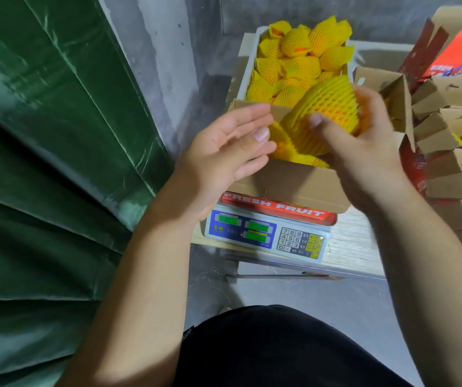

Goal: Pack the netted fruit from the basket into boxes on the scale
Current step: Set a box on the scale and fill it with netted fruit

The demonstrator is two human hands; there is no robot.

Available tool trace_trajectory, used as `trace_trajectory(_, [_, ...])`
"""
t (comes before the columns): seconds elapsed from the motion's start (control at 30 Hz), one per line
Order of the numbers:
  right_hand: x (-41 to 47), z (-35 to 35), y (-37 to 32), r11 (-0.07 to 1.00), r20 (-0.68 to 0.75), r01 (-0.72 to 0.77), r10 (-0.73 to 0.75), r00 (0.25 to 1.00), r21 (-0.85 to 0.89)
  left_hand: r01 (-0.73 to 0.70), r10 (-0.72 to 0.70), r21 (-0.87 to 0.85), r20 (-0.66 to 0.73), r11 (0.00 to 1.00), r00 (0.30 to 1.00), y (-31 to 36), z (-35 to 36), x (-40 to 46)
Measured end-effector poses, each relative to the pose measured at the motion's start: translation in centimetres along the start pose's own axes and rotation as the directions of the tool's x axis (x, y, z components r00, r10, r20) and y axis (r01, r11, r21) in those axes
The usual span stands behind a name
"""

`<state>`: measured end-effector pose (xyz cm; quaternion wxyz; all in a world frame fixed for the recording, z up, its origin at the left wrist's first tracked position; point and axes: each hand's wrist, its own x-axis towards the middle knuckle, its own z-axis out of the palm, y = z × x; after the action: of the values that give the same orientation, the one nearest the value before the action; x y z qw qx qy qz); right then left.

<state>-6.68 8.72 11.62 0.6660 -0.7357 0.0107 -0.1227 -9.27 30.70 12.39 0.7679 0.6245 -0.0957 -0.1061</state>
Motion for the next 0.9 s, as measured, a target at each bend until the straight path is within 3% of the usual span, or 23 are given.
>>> trace_trajectory(0.07, [1.1, -1.4, 0.4, 0.947, -0.109, 0.085, -0.125, 0.986, -0.31, 0.024, -0.013, 0.14, -0.073, 0.99, 0.997, -0.1, -0.7, 0.1])
trace_trajectory(0.1, [1.6, -2.1, 0.7, 0.869, -0.086, 0.108, -0.17, 0.982, -0.483, 0.049, -0.027, 0.182, -0.117, 0.982, 0.993, -0.3, -1.1, 0.3])
trace_trajectory(0.17, [2.0, -2.3, 1.3, 0.725, 0.031, 0.079, -0.08, 0.996, -0.685, 0.096, -0.06, 0.19, -0.19, 0.977, 0.98, -0.6, -1.8, 0.5])
trace_trajectory(0.27, [1.0, -0.8, 2.7, 0.62, 0.109, 0.044, 0.067, 0.992, -0.784, 0.119, -0.071, 0.239, -0.199, 0.964, 0.977, -0.8, -2.6, 0.7])
trace_trajectory(0.53, [-2.4, 3.0, 3.4, 0.705, 0.214, 0.213, -0.088, 0.973, -0.677, 0.145, -0.094, 0.417, -0.142, 0.897, 0.985, -1.3, -5.2, 0.4])
trace_trajectory(0.6, [-2.9, 3.7, 2.8, 0.749, 0.231, 0.312, -0.215, 0.949, -0.585, 0.142, -0.096, 0.432, -0.126, 0.891, 0.987, -1.1, -5.9, 0.1])
trace_trajectory(0.73, [-3.9, 4.9, 2.5, 0.682, 0.259, 0.539, -0.476, 0.841, -0.495, 0.073, -0.055, 0.408, -0.054, 0.91, 0.997, -0.7, -6.9, -0.7])
trace_trajectory(0.9, [-4.7, 6.5, 2.5, 0.7, 0.259, 0.566, -0.504, 0.824, -0.436, 0.026, -0.024, 0.37, -0.01, 0.929, 1.0, -0.4, -7.6, -1.2])
